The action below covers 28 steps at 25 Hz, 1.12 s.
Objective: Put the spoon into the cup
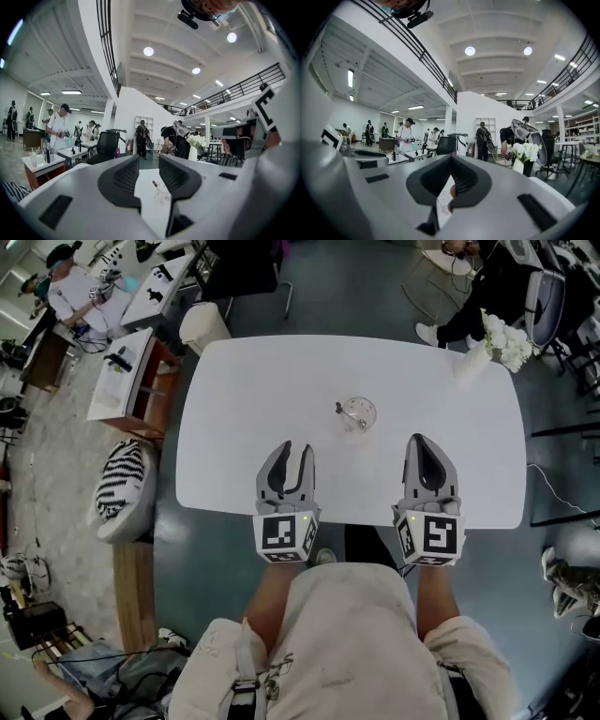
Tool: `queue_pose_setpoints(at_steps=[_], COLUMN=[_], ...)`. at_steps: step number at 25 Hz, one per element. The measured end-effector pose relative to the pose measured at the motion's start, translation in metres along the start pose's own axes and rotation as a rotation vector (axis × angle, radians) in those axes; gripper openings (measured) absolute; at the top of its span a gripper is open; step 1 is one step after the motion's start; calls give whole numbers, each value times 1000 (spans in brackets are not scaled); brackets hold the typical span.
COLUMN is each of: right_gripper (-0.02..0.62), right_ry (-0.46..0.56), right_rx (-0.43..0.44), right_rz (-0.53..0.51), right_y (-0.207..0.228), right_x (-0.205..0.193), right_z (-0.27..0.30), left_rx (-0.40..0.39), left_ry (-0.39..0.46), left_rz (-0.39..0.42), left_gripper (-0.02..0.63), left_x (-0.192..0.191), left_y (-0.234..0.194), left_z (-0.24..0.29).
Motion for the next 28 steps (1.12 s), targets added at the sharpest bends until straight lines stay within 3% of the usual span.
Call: queue_pose_setpoints(at_steps=[7, 13, 15, 20, 28], right_gripper=[-12, -12, -12, -12, -12], right_ry=[69, 119, 131, 147, 159], right_rx=[-39, -54, -55, -65, -95], right_rz=[-26, -40, -44, -44, -35], right_y=[2, -4, -8, -14, -9], right_x=[28, 50, 55, 61, 62], right_z=[-43, -72, -80, -96, -110], left_rx=[-15, 7, 17, 17, 1], left_ry=[79, 111, 125, 162, 174], left_rz=[35, 135, 163, 179, 211], left_gripper=[117, 113, 59, 11, 9], left_x=[47, 82, 91, 103, 109], left_y=[9, 16, 18, 24, 32], left_z=[-39, -70, -79, -96, -107])
Point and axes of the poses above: the fingertips, and each gripper's own axes: z forward along the fingers, y to its right, x out of its top, the point moved 2 cm from there along -z, backward along the fingers, and after that the axes turned 1 degree about -x, right-handed, at the moved point
